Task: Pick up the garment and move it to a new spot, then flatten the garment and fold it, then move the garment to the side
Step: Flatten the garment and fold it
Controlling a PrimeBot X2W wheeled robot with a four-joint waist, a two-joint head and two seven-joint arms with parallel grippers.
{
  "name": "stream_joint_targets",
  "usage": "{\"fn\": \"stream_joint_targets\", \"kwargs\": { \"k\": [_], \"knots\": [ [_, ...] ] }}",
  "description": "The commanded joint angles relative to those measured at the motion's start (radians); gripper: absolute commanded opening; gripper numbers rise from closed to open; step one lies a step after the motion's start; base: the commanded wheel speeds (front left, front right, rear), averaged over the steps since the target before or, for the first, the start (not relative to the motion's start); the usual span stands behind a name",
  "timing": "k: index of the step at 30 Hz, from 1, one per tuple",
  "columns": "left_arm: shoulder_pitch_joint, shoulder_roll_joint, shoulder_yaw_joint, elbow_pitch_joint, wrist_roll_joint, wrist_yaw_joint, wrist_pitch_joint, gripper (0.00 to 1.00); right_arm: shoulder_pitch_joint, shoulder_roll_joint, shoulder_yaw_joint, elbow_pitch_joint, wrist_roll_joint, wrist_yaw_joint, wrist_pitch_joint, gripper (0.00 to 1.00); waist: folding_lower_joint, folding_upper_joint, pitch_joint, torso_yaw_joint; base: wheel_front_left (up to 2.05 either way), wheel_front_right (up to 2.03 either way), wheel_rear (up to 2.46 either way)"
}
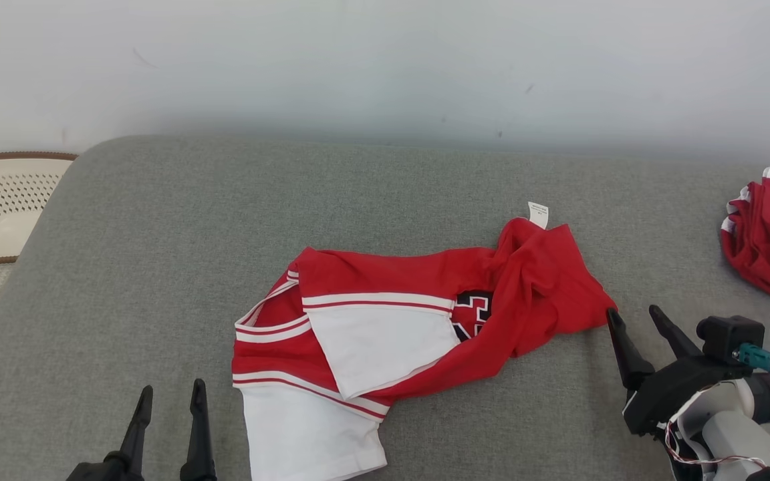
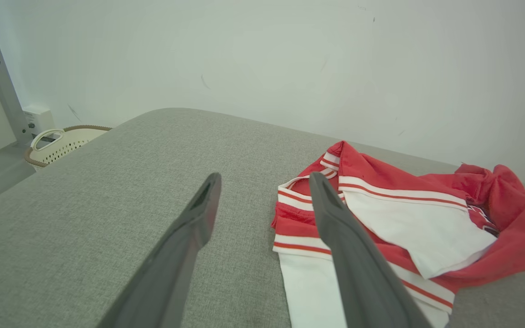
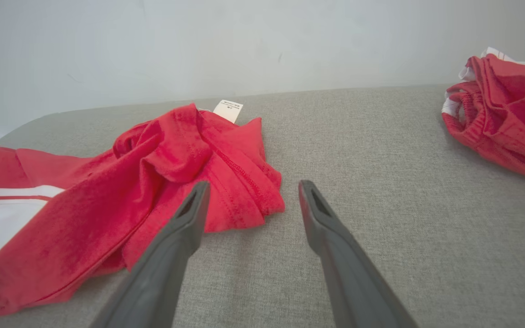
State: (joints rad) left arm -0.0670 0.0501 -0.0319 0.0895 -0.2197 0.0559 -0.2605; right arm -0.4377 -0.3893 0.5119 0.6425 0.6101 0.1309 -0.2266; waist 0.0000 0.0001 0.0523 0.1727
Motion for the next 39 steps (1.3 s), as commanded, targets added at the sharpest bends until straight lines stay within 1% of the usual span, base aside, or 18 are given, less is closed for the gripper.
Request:
{"fn": "stream_joint_targets", "kwargs": {
  "k": [1,7,9,13,19,20,21,22,23,24,28,32,36,39],
  "knots": [
    [0.008,0.001,0.001,-0.004,-0.001,0.001,-0.003,1.00,0.004,0.004,-0.009,-0.011,-0.016,0.000,0.011,1.00,0.0000,-0.0001,0.001,0.001,0.00,0.00,0.00],
    [-0.004,0.001,-0.010,-0.006,-0.005,0.002,-0.003,1.00,-0.024,0.015,-0.024,-0.009,-0.052,0.000,0.068,1.00,0.0000,-0.0001,0.015,0.019,0.00,0.00,0.00],
    [-0.007,0.001,-0.011,-0.005,-0.007,0.003,-0.003,1.00,-0.030,0.018,-0.026,-0.005,-0.050,0.000,0.071,1.00,0.0000,-0.0001,0.019,0.023,0.00,0.00,0.00],
    [-0.014,0.001,-0.018,-0.005,-0.012,0.005,-0.003,1.00,-0.060,0.026,-0.018,0.033,-0.056,0.000,0.093,1.00,0.0000,-0.0001,0.035,0.043,0.00,0.00,0.00],
    [-0.029,0.001,-0.027,-0.006,-0.017,0.008,-0.003,1.00,-0.117,0.031,0.005,0.129,-0.057,0.000,0.103,1.00,0.0000,-0.0001,0.065,0.074,0.00,0.00,0.00],
    [-0.031,0.001,-0.028,-0.006,-0.018,0.008,-0.003,1.00,-0.126,0.031,0.009,0.143,-0.054,0.000,0.098,0.86,0.0000,-0.0001,0.068,0.078,0.00,0.00,0.00],
    [-0.033,0.001,-0.028,-0.006,-0.018,0.009,-0.003,1.00,-0.133,0.029,0.012,0.155,-0.051,0.000,0.093,0.60,0.0000,-0.0001,0.071,0.082,0.00,0.00,0.00],
    [-0.036,0.001,-0.029,-0.006,-0.017,0.010,-0.003,1.00,-0.139,0.028,0.018,0.169,-0.051,0.000,0.090,0.38,0.0000,-0.0001,0.074,0.085,0.00,0.00,0.00],
    [-0.038,0.001,-0.029,-0.006,-0.016,0.010,-0.003,1.00,-0.144,0.027,0.022,0.179,-0.052,0.000,0.083,0.12,0.0000,-0.0001,0.076,0.088,0.00,0.00,0.00],
    [-0.038,0.001,-0.028,-0.006,-0.015,0.012,-0.003,1.00,-0.148,0.029,0.027,0.185,-0.048,0.000,0.073,0.00,0.0000,-0.0001,0.076,0.089,0.00,0.00,0.00],
    [-0.030,0.001,-0.021,-0.003,-0.015,0.013,-0.003,1.00,-0.153,0.032,0.049,0.205,-0.033,0.000,0.045,0.00,0.0000,-0.0001,0.072,0.086,0.00,0.00,0.00],
    [-0.022,0.001,-0.018,0.002,-0.014,0.012,-0.003,1.00,-0.146,0.024,0.060,0.195,-0.022,0.000,0.005,0.00,0.0000,-0.0001,0.057,0.072,0.00,0.00,0.00],
    [-0.014,0.001,-0.011,0.004,-0.010,0.011,-0.003,1.00,-0.142,0.002,0.050,0.142,-0.012,0.000,-0.023,0.00,0.0000,-0.0001,0.040,0.052,0.00,0.00,0.00],
    [-0.008,0.001,-0.005,0.004,-0.006,0.011,-0.003,1.00,-0.143,-0.021,0.037,0.080,-0.018,0.000,-0.032,0.00,0.0000,-0.0001,0.027,0.035,0.00,0.00,0.00]
  ]
}}
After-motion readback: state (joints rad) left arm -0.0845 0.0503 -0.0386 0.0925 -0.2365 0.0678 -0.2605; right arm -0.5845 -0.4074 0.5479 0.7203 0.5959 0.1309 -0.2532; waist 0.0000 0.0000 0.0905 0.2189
